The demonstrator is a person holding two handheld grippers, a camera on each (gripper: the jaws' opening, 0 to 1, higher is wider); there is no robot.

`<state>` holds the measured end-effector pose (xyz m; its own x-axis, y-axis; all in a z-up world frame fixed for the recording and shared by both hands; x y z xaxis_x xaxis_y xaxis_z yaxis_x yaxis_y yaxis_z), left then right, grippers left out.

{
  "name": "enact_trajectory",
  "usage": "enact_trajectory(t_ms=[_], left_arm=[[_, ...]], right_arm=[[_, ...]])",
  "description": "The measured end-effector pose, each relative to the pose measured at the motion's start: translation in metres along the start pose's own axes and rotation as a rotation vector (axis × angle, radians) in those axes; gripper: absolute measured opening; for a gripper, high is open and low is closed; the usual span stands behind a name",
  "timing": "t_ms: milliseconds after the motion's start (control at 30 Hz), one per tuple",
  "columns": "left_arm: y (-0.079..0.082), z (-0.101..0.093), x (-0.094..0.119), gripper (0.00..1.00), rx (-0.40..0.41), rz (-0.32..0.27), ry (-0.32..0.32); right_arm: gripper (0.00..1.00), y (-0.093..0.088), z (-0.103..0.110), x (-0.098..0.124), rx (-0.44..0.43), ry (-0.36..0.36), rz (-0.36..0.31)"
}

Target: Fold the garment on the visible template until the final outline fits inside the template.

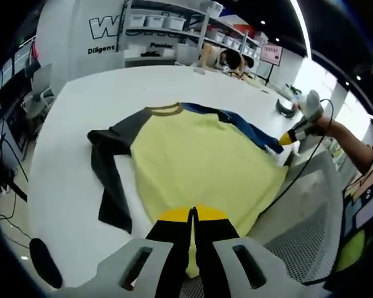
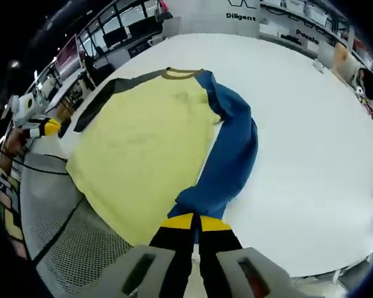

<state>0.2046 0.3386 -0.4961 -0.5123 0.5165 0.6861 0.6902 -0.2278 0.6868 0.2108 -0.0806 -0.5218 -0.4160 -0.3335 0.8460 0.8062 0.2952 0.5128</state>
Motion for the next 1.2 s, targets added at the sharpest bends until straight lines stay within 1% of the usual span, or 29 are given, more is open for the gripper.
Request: enact_trajectory(t_ms=[33, 67, 167, 233, 267, 300, 400, 433, 467, 500, 567, 600, 667, 800, 833, 933, 967, 1100, 1200], left_arm=[[-0.001, 0.0, 0.0, 0.0, 0.002, 0.003, -0.002], [-0.001, 0.0, 0.0, 0.0, 0.001, 0.005, 0.0], [-0.002, 0.0, 0.0, 0.0, -0.001, 0.011, 0.002], [-0.002, 0.0, 0.0, 0.0, 0.001, 0.013, -0.001], [-0.002, 0.0, 0.0, 0.0, 0.001, 0.014, -0.001], [-0.002, 0.0, -0.001, 0.0, 0.001, 0.016, -0.003], [-0.003, -0.001, -0.002, 0.0, -0.008, 0.028, -0.007], [-0.003, 0.0, -0.002, 0.0, -0.009, 0.029, -0.006], [-0.003, 0.0, -0.002, 0.0, -0.007, 0.031, -0.005], [-0.003, 0.0, -0.003, 0.0, -0.005, 0.031, -0.004], [-0.003, 0.0, -0.003, 0.0, -0.004, 0.029, -0.004], [-0.003, 0.0, -0.003, 0.0, -0.004, 0.029, -0.006], [-0.003, 0.0, -0.004, 0.0, -0.006, 0.032, -0.008], [-0.004, 0.002, -0.005, 0.0, -0.004, 0.039, -0.004], [-0.004, 0.002, -0.005, 0.0, -0.003, 0.042, -0.003], [-0.004, 0.003, -0.005, 0.0, -0.008, 0.049, 0.0], [-0.004, 0.003, -0.005, 0.0, -0.009, 0.05, 0.001], [-0.005, 0.005, -0.005, 0.0, -0.005, 0.054, 0.008], [-0.005, 0.004, -0.006, 0.0, -0.006, 0.056, 0.007]], right_arm=[[0.0, 0.004, 0.0, 0.003, -0.013, 0.009, -0.025], [0.0, 0.005, -0.001, 0.005, -0.019, 0.011, -0.032], [0.0, 0.015, -0.003, 0.012, -0.046, 0.036, -0.107], [0.0, 0.022, -0.006, 0.017, -0.111, 0.062, -0.183], [0.0, 0.023, -0.007, 0.018, -0.122, 0.067, -0.194], [0.0, 0.027, -0.009, 0.022, -0.162, 0.081, -0.231], [0.0, 0.035, -0.013, 0.03, -0.198, 0.1, -0.3], [0.0, 0.038, -0.015, 0.033, -0.212, 0.104, -0.332], [0.0, 0.038, -0.016, 0.034, -0.22, 0.107, -0.339], [0.0, 0.042, -0.019, 0.037, -0.246, 0.117, -0.371], [0.0, 0.045, -0.022, 0.04, -0.276, 0.124, -0.412], [0.0, 0.048, -0.025, 0.042, -0.298, 0.131, -0.446], [0.0, 0.05, -0.029, 0.045, -0.35, 0.14, -0.489], [0.0, 0.055, -0.037, 0.05, -0.414, 0.155, -0.573], [0.0, 0.057, -0.042, 0.053, -0.402, 0.142, -0.601], [0.0, 0.061, -0.053, 0.059, -0.42, 0.121, -0.647], [0.0, 0.064, -0.058, 0.062, -0.445, 0.108, -0.686], [0.0, 0.061, -0.079, 0.064, -0.543, 0.082, -0.733], [0.0, 0.058, -0.094, 0.065, -0.663, 0.092, -0.792]])
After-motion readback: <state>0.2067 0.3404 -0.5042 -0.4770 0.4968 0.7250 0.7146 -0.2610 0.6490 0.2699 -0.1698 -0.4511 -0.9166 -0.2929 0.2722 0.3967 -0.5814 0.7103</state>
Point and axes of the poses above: the point that each gripper's makers call its tool centre point, and the gripper's own axes: x roughly backward along the fingers, z roughly to its left, y roughly out of its top, the point moved 8 cm from there along x, roughly backward along the fingers, and after that the axes turned 3 degrees about x, right-handed, at the moved point
